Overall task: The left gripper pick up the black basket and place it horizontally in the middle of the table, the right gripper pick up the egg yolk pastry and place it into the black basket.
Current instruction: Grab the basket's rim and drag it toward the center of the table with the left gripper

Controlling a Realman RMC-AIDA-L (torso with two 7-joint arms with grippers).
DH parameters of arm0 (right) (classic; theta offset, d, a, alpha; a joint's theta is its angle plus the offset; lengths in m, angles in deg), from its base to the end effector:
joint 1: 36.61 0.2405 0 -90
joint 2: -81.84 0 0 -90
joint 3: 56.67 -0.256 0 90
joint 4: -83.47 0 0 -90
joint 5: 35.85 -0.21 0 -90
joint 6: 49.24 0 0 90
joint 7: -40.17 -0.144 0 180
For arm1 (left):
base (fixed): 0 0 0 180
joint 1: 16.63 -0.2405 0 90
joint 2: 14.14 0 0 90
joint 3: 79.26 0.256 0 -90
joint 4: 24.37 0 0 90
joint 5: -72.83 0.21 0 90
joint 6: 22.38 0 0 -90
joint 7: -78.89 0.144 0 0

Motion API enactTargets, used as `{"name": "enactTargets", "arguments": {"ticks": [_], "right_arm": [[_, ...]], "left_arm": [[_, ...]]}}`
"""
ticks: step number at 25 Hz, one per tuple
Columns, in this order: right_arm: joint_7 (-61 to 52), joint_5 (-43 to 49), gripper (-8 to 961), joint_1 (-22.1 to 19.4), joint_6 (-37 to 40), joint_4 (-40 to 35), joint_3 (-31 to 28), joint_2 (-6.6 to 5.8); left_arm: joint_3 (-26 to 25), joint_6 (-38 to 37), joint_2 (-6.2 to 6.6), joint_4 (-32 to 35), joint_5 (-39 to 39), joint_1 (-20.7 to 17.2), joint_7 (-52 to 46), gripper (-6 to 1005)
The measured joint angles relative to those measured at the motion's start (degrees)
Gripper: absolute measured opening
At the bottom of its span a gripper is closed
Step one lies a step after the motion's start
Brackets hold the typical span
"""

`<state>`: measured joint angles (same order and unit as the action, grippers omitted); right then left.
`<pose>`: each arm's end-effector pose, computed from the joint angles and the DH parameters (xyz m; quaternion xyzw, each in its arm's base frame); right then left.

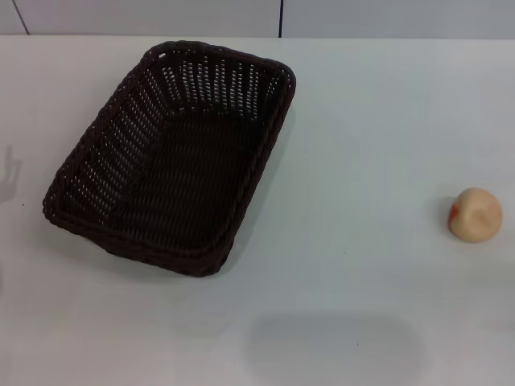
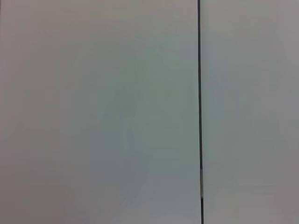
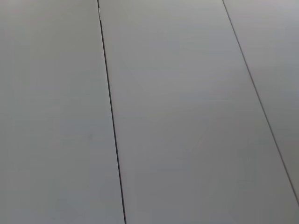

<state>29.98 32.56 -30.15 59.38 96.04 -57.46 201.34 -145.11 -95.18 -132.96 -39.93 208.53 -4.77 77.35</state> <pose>0.3624 0.1685 0.0433 -0.4740 0.1835 0.3971 0.7642 -0.3769 0.2709 0.0311 -0.5751 -0.2435 -0.2768 0.7303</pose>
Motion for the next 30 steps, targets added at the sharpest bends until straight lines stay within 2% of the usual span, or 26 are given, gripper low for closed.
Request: {"name": "enactTargets", "arguments": {"ticks": [12, 14, 18, 20, 21, 23, 24, 25, 26, 27, 29, 30], "right_arm": [[0.00, 0.04, 819, 1.05, -0.47, -0.07, 0.00, -0.07], [0.01, 0.04, 819, 1.19, -0.57, -0.03, 0.00, -0.11], [0.03, 0.04, 819, 1.29, -0.66, 0.16, 0.02, -0.07], [0.04, 0.06, 819, 1.28, -0.67, 0.23, 0.50, -0.05], [0.04, 0.06, 819, 1.28, -0.67, 0.23, 0.50, -0.05], [0.05, 0.06, 818, 1.23, -0.61, 0.29, 1.16, -0.04], [0.05, 0.06, 818, 1.19, -0.57, 0.34, 1.40, -0.03], [0.06, 0.06, 818, 1.07, -0.52, 0.46, 1.59, -0.02], [0.06, 0.06, 818, 1.07, -0.52, 0.46, 1.59, -0.02], [0.07, 0.06, 818, 1.04, -0.51, 0.51, 1.64, -0.01], [0.08, 0.06, 818, 1.01, -0.50, 0.55, 1.92, 0.04], [0.09, 0.10, 818, 1.02, -0.58, 0.64, 2.40, 0.04]], "left_arm": [[0.34, -0.15, 0.36, 0.00, 0.28, 1.19, -0.56, 798], [0.42, 0.91, 0.61, -0.04, 0.42, 1.92, -1.05, 798], [0.44, 3.89, 2.03, -0.07, 1.07, 4.28, -3.69, 797], [0.12, 6.63, 3.85, -0.58, 3.02, 6.37, -5.01, 797], [0.12, 6.63, 3.85, -0.58, 3.02, 6.37, -5.01, 796], [-0.09, 9.60, 5.42, -2.76, 3.62, 7.13, -5.31, 796], [-0.12, 12.07, 6.75, -5.01, 3.91, 7.29, -5.30, 796], [-0.48, 18.77, 9.48, -10.43, 5.71, 7.31, -4.87, 796], [-0.48, 18.77, 9.48, -10.43, 5.71, 7.31, -4.87, 796], [-1.08, 22.02, 10.51, -12.98, 6.90, 7.31, -4.71, 795], [-3.35, 31.68, 12.95, -19.57, 10.60, 7.18, -4.82, 795], [-6.37, 43.56, 15.43, -28.74, 15.94, 5.98, -6.85, 795]]}}
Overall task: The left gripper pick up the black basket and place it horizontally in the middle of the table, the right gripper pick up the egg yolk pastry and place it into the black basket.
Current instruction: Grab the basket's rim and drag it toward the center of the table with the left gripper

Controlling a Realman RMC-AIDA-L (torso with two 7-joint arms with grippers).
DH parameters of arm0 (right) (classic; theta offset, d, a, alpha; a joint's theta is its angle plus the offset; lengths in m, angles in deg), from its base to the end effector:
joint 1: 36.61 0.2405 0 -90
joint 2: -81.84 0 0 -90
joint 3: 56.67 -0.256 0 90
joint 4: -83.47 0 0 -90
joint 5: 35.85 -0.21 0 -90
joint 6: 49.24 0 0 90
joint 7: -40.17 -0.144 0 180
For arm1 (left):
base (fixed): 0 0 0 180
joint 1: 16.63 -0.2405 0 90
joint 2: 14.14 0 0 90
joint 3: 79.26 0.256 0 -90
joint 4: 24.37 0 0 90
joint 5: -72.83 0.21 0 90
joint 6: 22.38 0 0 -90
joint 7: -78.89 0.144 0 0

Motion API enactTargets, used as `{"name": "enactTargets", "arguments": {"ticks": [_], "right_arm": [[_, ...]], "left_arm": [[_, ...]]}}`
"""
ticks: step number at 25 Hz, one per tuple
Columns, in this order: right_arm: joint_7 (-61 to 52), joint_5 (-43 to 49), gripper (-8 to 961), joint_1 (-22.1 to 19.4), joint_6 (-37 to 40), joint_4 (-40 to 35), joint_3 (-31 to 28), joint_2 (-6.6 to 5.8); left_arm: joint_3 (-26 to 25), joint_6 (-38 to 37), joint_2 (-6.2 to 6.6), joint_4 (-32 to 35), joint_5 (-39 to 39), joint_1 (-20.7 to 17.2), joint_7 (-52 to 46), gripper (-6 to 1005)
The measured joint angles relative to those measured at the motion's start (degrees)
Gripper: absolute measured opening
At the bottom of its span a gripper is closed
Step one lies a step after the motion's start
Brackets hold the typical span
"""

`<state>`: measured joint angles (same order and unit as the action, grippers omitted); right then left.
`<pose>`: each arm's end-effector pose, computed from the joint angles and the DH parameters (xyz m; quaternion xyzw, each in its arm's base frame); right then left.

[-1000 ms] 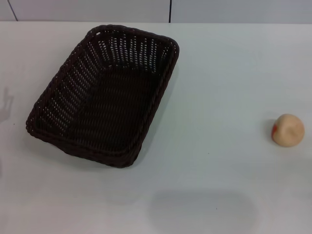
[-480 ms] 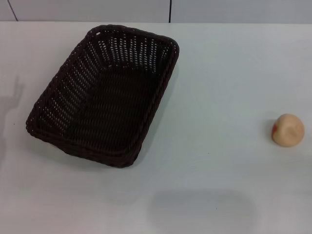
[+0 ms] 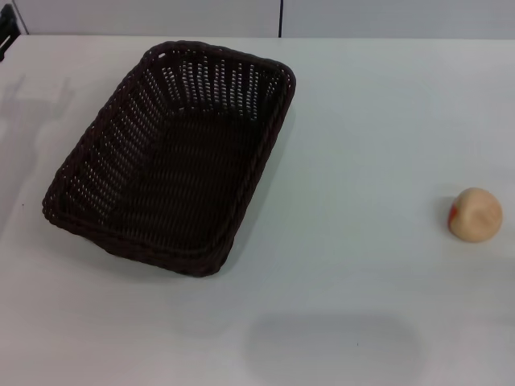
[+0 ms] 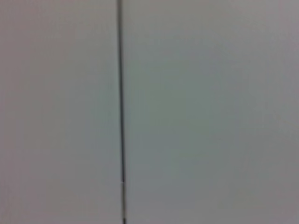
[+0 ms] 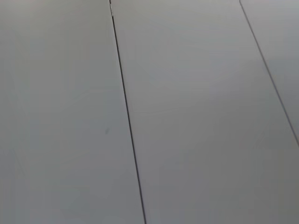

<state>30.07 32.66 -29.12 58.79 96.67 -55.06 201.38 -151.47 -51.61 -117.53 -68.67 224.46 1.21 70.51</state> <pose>0.3566 0.1757 0.0357 -0.4925 0.1882 0.4070 0.7460 -0.3233 0.3936 0.0837 -0.7063 -0.2600 -0.2286 0.6176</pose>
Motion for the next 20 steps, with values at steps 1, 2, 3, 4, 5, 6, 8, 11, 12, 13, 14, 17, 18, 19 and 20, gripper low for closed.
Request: {"name": "enactTargets", "arguments": {"ticks": [1, 2, 3, 4, 5, 6, 8, 11, 12, 13, 14, 17, 18, 19, 20], "right_arm": [[0.00, 0.00, 818, 0.00, 0.00, 0.00, 0.00, 0.00], [0.00, 0.03, 818, 0.00, -0.06, 0.06, 0.24, -0.01], [0.00, 0.04, 818, -0.01, -0.05, 0.11, 0.33, -0.04], [0.00, 0.06, 818, -0.07, -0.03, 0.15, 0.44, -0.04], [0.00, 0.06, 818, -0.17, 0.00, 0.19, 0.57, -0.04], [0.00, 0.06, 818, -0.17, 0.00, 0.19, 0.57, -0.04], [0.00, 0.06, 819, -0.24, -0.03, 0.22, 0.67, -0.04], [0.00, 0.06, 819, -0.34, -0.11, 0.25, 0.74, -0.03], [0.00, 0.06, 819, -0.35, -0.12, 0.25, 0.76, -0.03], [0.00, 0.06, 819, -0.35, -0.13, 0.25, 0.77, -0.02], [0.00, 0.06, 819, -0.34, -0.14, 0.25, 0.85, -0.01], [0.00, 0.06, 819, -0.21, -0.17, 0.25, 1.28, -0.01], [0.00, 0.06, 818, -0.18, -0.20, 0.25, 1.42, -0.01], [0.00, 0.06, 818, -0.14, -0.23, 0.25, 1.49, -0.02], [0.00, 0.07, 818, -0.21, -0.26, 0.22, 1.73, -0.02]], "left_arm": [[0.00, 0.00, 0.00, 0.00, 0.00, 0.00, 0.00, 795], [-1.14, 5.19, 1.05, -4.84, 2.38, -0.90, -1.21, 795], [-2.31, 10.68, 2.10, -10.13, 4.76, -1.95, -2.65, 794], [-3.39, 15.85, 3.02, -15.60, 6.89, -3.03, -3.71, 794], [-5.75, 26.39, 3.82, -25.47, 9.80, -4.91, -3.59, 794], [-5.75, 26.39, 3.82, -25.47, 9.80, -4.91, -3.59, 794], [-7.87, 34.48, 3.21, -32.97, 11.07, -6.07, -0.37, 794], [-12.29, 50.05, 0.09, -42.99, 11.00, -6.31, 8.85, 793], [-14.00, 55.94, -1.47, -45.37, 10.51, -5.85, 13.24, 793], [-15.68, 59.69, -3.05, -46.71, 10.11, -5.23, 16.79, 793], [-18.21, 64.81, -5.44, -48.45, 9.26, -4.23, 22.01, 793], [-26.40, 76.33, -12.61, -50.55, 6.47, -0.94, 36.00, 792], [-28.00, 78.30, -13.70, -50.71, 6.12, -0.19, 38.11, 792], [-30.14, 82.08, -14.77, -50.87, 5.12, 1.19, 41.75, 792], [-30.80, 83.95, -14.76, -50.81, 4.38, 1.97, 43.03, 792]]}}
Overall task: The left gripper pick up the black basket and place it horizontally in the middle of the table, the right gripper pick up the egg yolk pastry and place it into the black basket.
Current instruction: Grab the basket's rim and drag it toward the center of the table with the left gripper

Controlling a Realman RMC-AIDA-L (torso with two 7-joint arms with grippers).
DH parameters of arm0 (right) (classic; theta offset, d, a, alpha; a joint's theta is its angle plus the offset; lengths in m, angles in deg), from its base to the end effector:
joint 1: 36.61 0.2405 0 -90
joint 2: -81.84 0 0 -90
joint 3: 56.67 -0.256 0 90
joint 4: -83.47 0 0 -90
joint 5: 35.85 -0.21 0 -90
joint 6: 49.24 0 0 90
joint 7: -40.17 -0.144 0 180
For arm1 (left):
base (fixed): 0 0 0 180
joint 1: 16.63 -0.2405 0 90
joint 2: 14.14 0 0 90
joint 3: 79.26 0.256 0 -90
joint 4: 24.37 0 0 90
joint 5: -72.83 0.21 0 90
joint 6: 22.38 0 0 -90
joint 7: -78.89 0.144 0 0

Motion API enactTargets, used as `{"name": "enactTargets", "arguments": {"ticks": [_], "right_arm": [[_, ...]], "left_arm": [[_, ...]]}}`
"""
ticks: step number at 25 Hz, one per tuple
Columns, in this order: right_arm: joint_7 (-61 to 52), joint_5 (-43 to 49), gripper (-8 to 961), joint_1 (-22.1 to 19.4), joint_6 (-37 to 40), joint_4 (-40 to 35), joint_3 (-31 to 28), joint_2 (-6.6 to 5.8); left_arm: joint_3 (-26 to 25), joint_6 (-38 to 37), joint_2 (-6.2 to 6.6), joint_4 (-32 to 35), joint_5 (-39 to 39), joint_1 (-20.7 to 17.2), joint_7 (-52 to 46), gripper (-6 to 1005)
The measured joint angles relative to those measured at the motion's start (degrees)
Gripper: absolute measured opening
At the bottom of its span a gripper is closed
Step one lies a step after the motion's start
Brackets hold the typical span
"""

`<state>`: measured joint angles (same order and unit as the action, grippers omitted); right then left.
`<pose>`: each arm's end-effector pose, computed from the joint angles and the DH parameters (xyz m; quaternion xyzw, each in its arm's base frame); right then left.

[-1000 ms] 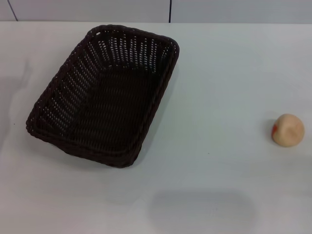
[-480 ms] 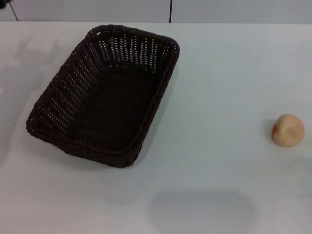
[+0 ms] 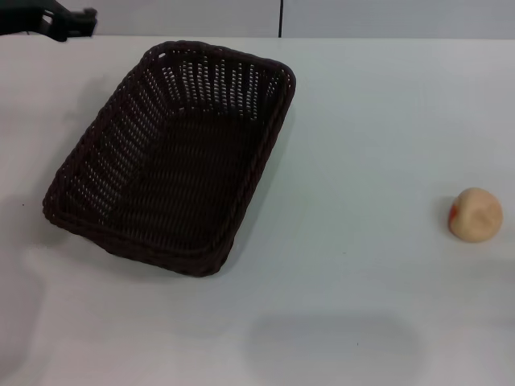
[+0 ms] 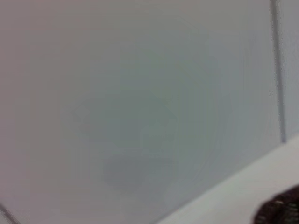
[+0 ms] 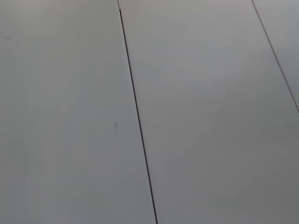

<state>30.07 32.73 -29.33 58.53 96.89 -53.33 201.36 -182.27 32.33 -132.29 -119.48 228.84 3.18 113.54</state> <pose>0.3555 0.1745 0.0314 -0.5044 0.1927 0.4076 0.7365 -0.1857 0.3906 0.1004 -0.8338 -0.2160 0.0225 0.5075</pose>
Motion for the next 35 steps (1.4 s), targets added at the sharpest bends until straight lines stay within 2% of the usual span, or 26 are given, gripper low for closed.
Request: {"name": "enactTargets", "arguments": {"ticks": [2, 5, 6, 10, 17, 20, 30, 35], "right_arm": [[0.00, 0.01, 818, -0.12, 0.00, -0.07, 0.11, -0.01], [0.00, 0.04, 819, -0.38, 0.12, -0.09, 0.34, 0.00], [0.00, 0.04, 819, -0.38, 0.12, -0.09, 0.34, 0.00], [0.00, 0.07, 819, -0.88, 0.05, -0.23, 0.44, 0.05], [0.00, 0.07, 818, -1.13, 0.17, -0.24, 0.44, 0.01], [0.00, 0.07, 818, -1.13, 0.28, -0.21, 0.44, -0.01], [-0.01, 0.07, 818, -1.28, -0.11, -0.32, 0.44, -0.06], [0.00, 0.07, 819, -1.41, -0.15, -0.37, 0.44, -0.07]], "left_arm": [[-0.61, 3.41, 0.48, 0.16, -1.82, 1.27, 0.12, 791], [-2.24, 7.81, 0.46, 0.02, -2.51, 2.60, -0.02, 791], [-3.55, 12.72, 0.37, -0.09, -2.24, 3.93, -0.31, 791], [-3.28, 21.19, 0.18, 0.00, -1.96, 5.53, -1.49, 790], [0.27, 24.93, 0.14, 1.86, 2.72, 7.33, -6.19, 789], [2.49, 25.87, 0.02, 5.51, 6.89, 9.56, -8.10, 788], [2.78, 25.83, 0.05, 15.16, 7.35, 15.04, -8.96, 787], [2.82, 25.30, 0.00, 16.25, 8.40, 16.50, -10.64, 786]]}}
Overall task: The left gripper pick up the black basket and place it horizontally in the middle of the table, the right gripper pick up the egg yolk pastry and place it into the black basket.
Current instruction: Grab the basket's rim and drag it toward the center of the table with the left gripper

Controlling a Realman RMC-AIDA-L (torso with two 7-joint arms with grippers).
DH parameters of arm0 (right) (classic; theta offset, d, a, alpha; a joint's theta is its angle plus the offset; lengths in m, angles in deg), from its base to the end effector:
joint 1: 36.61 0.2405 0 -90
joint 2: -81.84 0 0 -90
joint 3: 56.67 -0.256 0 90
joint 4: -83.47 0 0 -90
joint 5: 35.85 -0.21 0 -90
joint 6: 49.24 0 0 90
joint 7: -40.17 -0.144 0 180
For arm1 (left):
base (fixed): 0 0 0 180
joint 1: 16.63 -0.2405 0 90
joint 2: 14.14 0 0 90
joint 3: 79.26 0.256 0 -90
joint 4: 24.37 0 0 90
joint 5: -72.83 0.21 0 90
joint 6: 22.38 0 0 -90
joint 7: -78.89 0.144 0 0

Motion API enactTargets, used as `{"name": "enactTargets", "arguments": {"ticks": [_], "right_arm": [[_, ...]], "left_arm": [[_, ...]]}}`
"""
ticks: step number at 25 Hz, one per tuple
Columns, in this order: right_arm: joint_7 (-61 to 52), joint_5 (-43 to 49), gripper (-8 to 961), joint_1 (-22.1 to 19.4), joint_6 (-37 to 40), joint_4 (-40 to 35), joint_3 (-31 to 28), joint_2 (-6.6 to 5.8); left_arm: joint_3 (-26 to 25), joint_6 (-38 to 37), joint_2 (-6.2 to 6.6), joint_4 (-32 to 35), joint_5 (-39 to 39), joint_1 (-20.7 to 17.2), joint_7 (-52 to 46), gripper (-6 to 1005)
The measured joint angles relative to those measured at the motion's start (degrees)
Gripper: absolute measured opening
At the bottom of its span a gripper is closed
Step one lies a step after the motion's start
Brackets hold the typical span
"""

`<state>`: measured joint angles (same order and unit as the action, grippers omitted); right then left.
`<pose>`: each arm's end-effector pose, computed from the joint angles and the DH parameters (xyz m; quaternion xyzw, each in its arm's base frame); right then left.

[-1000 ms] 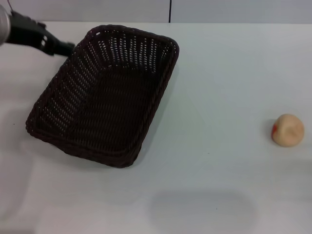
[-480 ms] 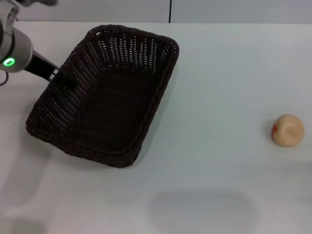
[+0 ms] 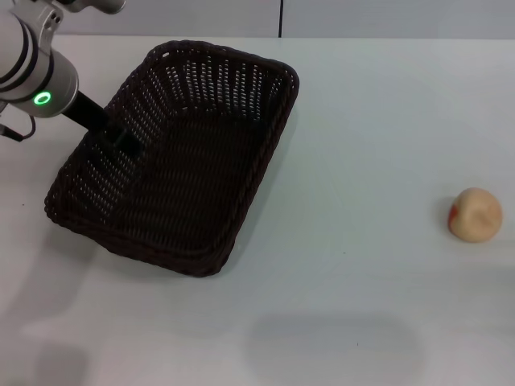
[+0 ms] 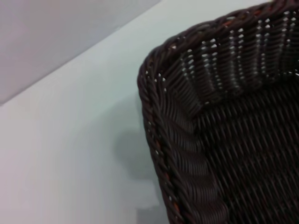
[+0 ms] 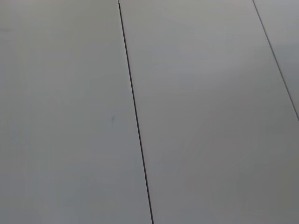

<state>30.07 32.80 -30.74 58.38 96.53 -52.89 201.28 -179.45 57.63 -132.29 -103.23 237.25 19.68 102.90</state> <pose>0.3601 0.1660 0.0317 -0.5069 0.1968 0.3968 0.7395 -0.1859 0.3943 0.0339 -0.8583 -0.3264 0.1991 0.3422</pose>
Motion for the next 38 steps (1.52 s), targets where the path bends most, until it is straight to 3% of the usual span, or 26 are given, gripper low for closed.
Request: {"name": "enactTargets", "arguments": {"ticks": [4, 8, 15, 20, 27, 30, 38], "right_arm": [[0.00, 0.00, 819, -0.04, -0.03, -0.10, 0.00, -0.06], [0.00, 0.00, 819, -0.07, -0.06, -0.48, 0.00, -0.10], [0.00, -0.01, 818, -0.38, -0.12, -0.68, 0.00, -0.09], [0.00, -0.01, 819, -0.51, 0.01, -0.68, 0.00, -0.09], [0.00, -0.01, 818, -0.58, 0.25, -0.66, 0.00, -0.09], [0.00, -0.01, 818, -0.60, 0.36, -0.66, 0.00, -0.09], [0.00, -0.01, 819, -0.61, 1.07, -0.66, 0.00, -0.02]], "left_arm": [[-0.18, -0.20, 0.01, 2.01, 0.43, 1.33, -0.33, 785], [-0.32, -0.62, 0.14, 5.03, 0.58, 2.60, -0.42, 624], [0.09, -1.23, 0.09, 3.11, 0.97, 1.82, -0.40, 379], [2.68, -1.54, 0.01, 0.58, 1.02, 0.71, 2.00, 309], [5.71, -1.73, -0.16, -2.74, -1.15, -0.23, 10.99, 307], [5.40, -1.72, -0.09, -4.39, -7.62, -0.27, 17.35, 296], [3.20, 0.03, 0.08, -3.86, -18.43, 4.38, 25.87, 268]]}}
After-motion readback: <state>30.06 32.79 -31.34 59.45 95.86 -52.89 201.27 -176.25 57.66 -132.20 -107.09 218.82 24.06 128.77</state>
